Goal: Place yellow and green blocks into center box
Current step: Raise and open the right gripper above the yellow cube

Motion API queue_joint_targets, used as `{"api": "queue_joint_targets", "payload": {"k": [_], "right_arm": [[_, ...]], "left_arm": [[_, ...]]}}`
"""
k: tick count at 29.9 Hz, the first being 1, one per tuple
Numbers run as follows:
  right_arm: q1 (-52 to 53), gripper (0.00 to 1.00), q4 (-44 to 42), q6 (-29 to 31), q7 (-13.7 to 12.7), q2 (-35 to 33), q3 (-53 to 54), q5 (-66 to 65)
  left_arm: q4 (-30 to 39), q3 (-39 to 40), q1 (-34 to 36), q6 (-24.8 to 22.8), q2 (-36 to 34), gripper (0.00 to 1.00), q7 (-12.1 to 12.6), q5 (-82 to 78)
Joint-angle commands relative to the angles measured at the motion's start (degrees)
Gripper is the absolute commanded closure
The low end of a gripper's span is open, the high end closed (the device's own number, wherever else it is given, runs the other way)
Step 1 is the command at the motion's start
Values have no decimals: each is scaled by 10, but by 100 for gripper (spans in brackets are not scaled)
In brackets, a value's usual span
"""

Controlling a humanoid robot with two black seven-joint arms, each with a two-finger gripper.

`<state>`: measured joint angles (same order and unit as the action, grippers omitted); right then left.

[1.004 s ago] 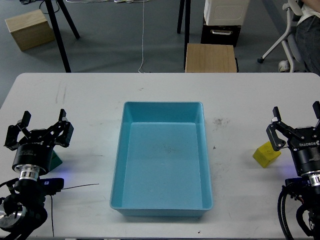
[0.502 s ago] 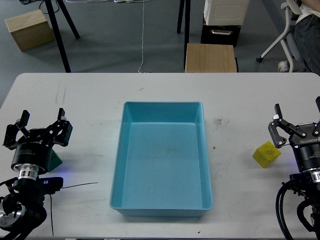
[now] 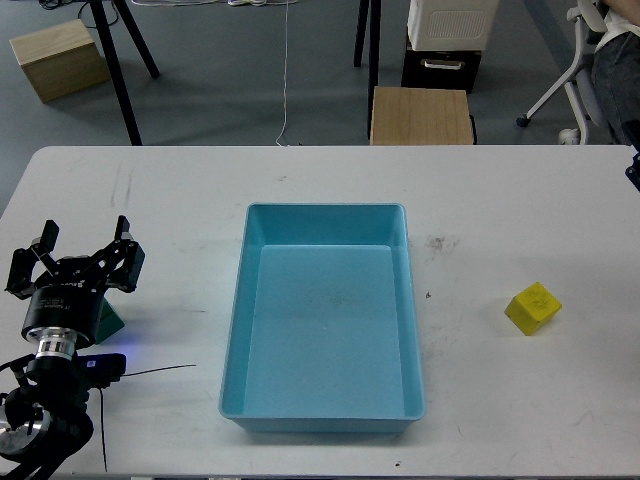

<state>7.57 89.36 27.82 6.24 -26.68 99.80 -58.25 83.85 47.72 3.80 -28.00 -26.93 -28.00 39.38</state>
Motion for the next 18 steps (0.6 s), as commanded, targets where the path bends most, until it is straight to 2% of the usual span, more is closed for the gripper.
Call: {"api": "queue_joint_targets", "payload": {"k": [1, 4, 5, 7, 10, 11, 14, 18], "right_arm": [[88, 2, -15, -6, 4, -59, -89, -113], [129, 4, -26, -28, 11, -105, -149, -178], [134, 6, -26, -31, 22, -117, -162, -195], [145, 7, -26, -26, 77, -151, -187, -251], [165, 5, -30, -24, 205, -218, -260, -380], [175, 5, -30, -24, 218, -244, -296, -429], [218, 4, -27, -24, 218, -323, -400, -534], [312, 3, -29, -24, 218, -376, -536, -569]], "left_arm": [[0, 0, 1, 0, 0, 0, 0, 0], [0, 1, 1, 0, 0, 0, 0, 0], [0, 1, 1, 0, 0, 0, 0, 0], [0, 1, 1, 0, 0, 0, 0, 0], [0, 1, 1, 0, 1, 0, 0, 0], [0, 2, 1, 0, 4, 0, 0, 0], [0, 2, 2, 0, 6, 0, 0, 0], [-1, 2, 2, 0, 7, 0, 0, 0]]}}
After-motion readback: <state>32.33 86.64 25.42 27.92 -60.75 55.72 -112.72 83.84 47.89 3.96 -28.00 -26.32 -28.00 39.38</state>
